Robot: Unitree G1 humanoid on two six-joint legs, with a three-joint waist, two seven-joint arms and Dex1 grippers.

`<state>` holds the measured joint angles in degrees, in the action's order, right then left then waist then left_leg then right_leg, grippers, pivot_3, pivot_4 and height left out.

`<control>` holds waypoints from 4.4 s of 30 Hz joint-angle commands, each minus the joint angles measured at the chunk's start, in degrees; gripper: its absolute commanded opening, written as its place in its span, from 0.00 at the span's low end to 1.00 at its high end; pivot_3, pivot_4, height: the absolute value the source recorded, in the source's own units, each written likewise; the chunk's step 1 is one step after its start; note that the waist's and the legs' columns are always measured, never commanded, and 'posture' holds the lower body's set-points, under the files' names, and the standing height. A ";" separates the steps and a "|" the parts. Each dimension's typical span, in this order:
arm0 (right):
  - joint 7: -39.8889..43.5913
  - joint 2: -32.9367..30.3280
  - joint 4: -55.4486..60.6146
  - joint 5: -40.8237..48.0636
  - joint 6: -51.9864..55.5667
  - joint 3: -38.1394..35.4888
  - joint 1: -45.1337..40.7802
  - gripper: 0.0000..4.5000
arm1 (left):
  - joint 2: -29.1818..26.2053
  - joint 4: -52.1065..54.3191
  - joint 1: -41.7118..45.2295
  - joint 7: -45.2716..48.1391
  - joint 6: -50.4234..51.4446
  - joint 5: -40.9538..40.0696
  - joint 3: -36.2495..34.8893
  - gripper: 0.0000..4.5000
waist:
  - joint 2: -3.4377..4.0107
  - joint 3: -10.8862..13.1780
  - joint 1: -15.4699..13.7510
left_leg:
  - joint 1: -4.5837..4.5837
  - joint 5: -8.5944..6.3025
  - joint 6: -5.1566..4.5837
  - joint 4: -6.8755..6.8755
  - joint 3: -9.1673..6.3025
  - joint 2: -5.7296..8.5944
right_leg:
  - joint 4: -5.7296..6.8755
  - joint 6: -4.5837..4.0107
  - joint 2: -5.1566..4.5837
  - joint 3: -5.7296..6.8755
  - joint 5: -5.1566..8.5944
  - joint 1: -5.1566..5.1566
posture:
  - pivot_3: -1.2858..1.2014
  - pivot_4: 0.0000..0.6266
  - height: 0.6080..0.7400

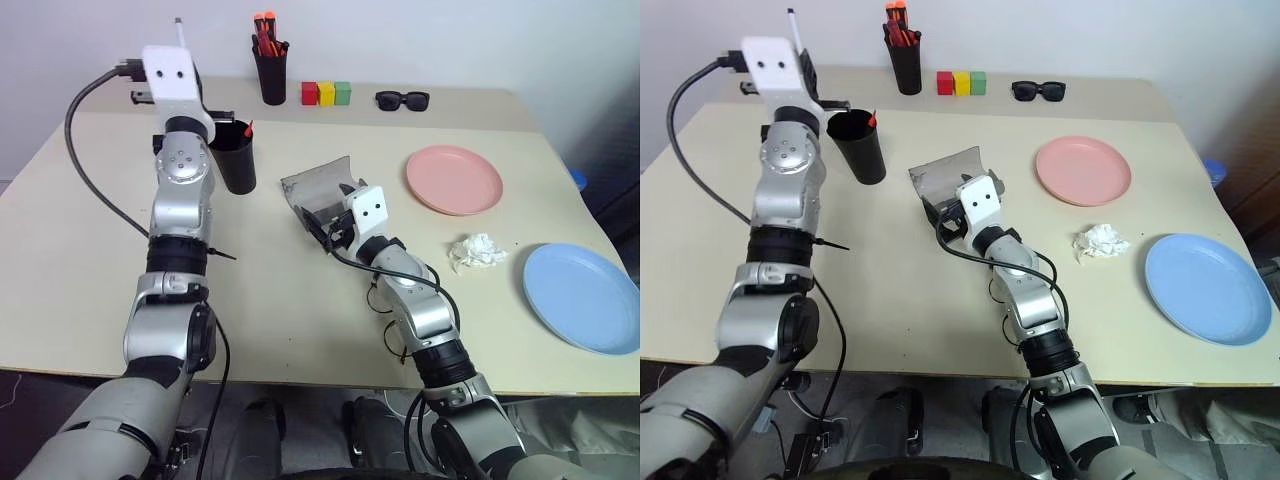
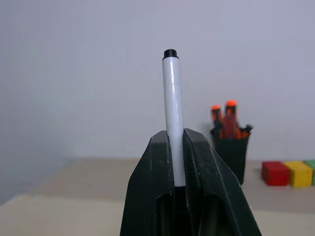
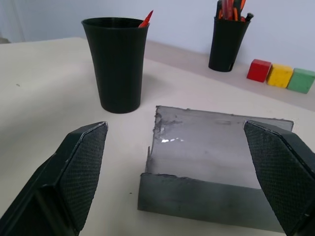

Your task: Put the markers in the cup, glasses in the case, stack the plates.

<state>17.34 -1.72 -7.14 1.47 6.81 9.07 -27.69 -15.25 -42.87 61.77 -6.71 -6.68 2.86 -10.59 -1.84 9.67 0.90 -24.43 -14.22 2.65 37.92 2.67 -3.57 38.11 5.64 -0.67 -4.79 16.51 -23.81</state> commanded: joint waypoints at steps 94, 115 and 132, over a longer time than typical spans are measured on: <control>14.41 -35.43 46.62 32.13 50.59 -21.36 28.09 1.00 | -12.13 25.34 -21.81 73.46 9.66 -6.55 24.26 0.52 | 0.30 -0.04 -0.17 | 0.05 -0.06 -0.12 0.18 -0.15 -0.01 | 0.03 0.00 0.06 0.00 0.04 0.20 | 0.52 0.24 0.94; 0.50 -28.72 50.28 42.29 72.07 -22.39 24.18 0.73 | -19.76 55.61 -45.56 68.25 19.21 -12.87 20.43 0.54 | 0.38 -0.10 -0.03 | 0.08 -0.07 -0.14 0.19 -0.13 -0.07 | 0.01 -0.03 0.05 0.00 0.05 0.21 | 0.52 0.24 0.94; 6.30 -40.83 52.31 36.02 60.77 -17.30 19.25 0.02 | -19.46 49.93 -48.10 63.23 14.35 -13.80 16.96 0.54 | 0.40 -0.11 0.10 | 0.08 -0.07 -0.15 0.19 -0.11 -0.08 | 0.00 -0.05 0.05 0.00 0.06 0.19 | 0.52 0.24 0.94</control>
<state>21.75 -40.42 42.54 39.76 72.22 -9.08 -6.65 -34.73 6.68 13.68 57.65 8.22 -9.60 9.06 -1.44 9.56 0.99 -24.34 -14.30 2.50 38.10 2.57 -3.65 38.10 5.59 -0.62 -4.80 16.57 -23.63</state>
